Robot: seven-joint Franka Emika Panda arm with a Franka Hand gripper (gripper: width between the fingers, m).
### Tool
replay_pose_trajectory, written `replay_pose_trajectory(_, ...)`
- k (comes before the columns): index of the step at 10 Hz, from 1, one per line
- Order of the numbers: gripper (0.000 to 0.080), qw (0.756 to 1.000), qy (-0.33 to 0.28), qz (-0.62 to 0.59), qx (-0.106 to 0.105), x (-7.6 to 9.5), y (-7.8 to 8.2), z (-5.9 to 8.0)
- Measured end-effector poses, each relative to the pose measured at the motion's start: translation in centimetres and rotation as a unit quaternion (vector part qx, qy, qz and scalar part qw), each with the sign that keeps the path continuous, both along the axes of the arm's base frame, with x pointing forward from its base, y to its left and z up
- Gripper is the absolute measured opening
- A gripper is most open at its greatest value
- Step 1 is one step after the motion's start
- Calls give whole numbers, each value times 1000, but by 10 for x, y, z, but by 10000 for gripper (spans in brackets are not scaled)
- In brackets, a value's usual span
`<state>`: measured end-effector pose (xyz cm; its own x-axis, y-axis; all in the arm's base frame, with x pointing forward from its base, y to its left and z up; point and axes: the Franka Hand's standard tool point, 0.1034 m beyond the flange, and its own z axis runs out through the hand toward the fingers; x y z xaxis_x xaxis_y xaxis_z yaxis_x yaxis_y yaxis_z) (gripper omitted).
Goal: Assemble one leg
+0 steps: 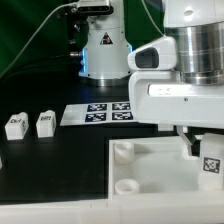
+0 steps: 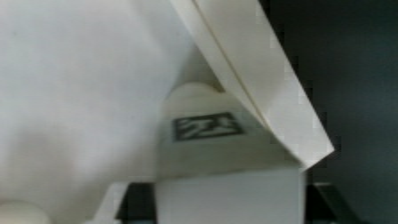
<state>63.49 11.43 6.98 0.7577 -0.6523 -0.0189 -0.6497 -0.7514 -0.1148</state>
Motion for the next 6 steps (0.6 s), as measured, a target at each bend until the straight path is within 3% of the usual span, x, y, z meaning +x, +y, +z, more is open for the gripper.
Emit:
replay_pose_trajectory(2, 297, 998, 8, -69, 3, 0, -1, 0)
replay_pose_trajectory(3, 297, 987, 20, -159, 13, 0, -3, 0)
replay_pose_trajectory(4, 297, 966, 34, -257, 24, -1, -5, -1)
replay_pose_trajectory(6, 297, 898, 58, -432, 60, -3, -3, -1)
